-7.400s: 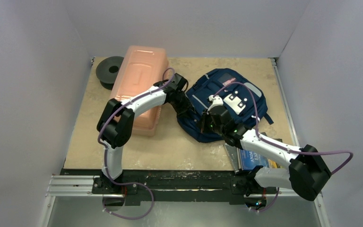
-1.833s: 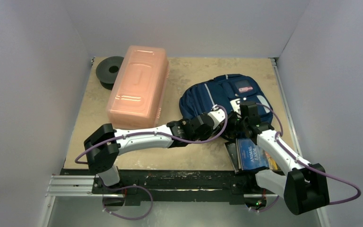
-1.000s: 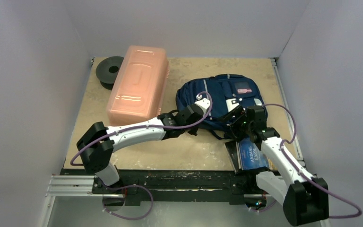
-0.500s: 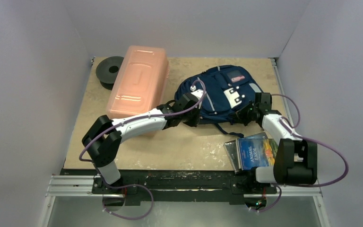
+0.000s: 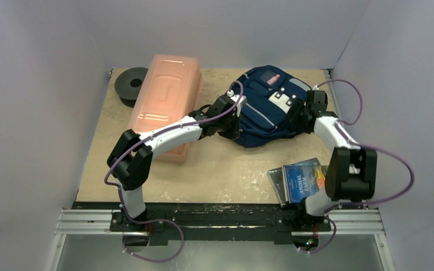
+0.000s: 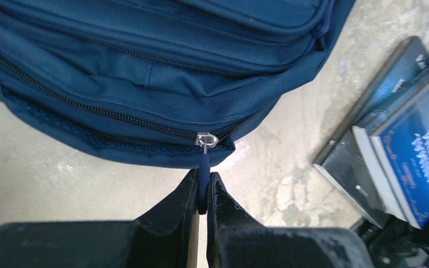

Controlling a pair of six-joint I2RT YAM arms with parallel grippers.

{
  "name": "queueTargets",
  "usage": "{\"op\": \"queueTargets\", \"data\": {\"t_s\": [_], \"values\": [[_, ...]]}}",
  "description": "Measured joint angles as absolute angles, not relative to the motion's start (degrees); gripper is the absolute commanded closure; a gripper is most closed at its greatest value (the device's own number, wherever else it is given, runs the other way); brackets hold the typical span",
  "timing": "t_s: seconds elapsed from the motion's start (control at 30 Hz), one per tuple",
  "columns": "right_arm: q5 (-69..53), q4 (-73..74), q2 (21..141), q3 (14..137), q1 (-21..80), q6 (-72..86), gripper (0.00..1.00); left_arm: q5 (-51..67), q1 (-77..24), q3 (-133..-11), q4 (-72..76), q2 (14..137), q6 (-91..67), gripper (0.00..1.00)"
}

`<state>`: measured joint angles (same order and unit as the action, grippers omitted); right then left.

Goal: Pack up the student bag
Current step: Unzip the student bag at the center of the board.

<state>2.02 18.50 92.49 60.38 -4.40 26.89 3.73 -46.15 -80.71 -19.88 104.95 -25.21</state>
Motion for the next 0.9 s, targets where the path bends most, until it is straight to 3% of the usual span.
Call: {"op": "queueTargets", "data": {"t_s": [0.23, 0.5, 0.57, 0.6, 0.67, 0.9], "values": [[-13.02, 18.79, 66.59, 47.99, -0.05, 34.20, 0.20, 9.89, -46.19, -81.23, -20.34, 104.81, -28.38, 1.00], [-19.53, 14.96, 65.34, 37.74, -0.16, 53.71, 0.21, 13.45, -47.81, -81.23, -20.23, 104.75, -29.45, 1.00], [-20.03, 13.58, 66.94, 37.06, -0.16, 56.82, 0.32, 13.82, -48.27, -81.23, -20.21, 104.60, -29.45, 1.00], [-19.92, 12.03, 68.47, 37.06, -0.16, 58.24, 0.49, 13.98, -48.51, -81.23, -20.18, 104.53, -29.45, 1.00], [-18.90, 10.35, 70.94, 37.47, -0.40, 58.81, 0.99, 14.04, -48.99, -81.21, -20.21, 104.33, -29.43, 1.00], [-26.55, 12.71, 79.09, 43.20, -11.29, 52.58, 1.00, 9.74, -46.09, -77.89, -19.11, 103.31, -32.01, 1.00]]}}
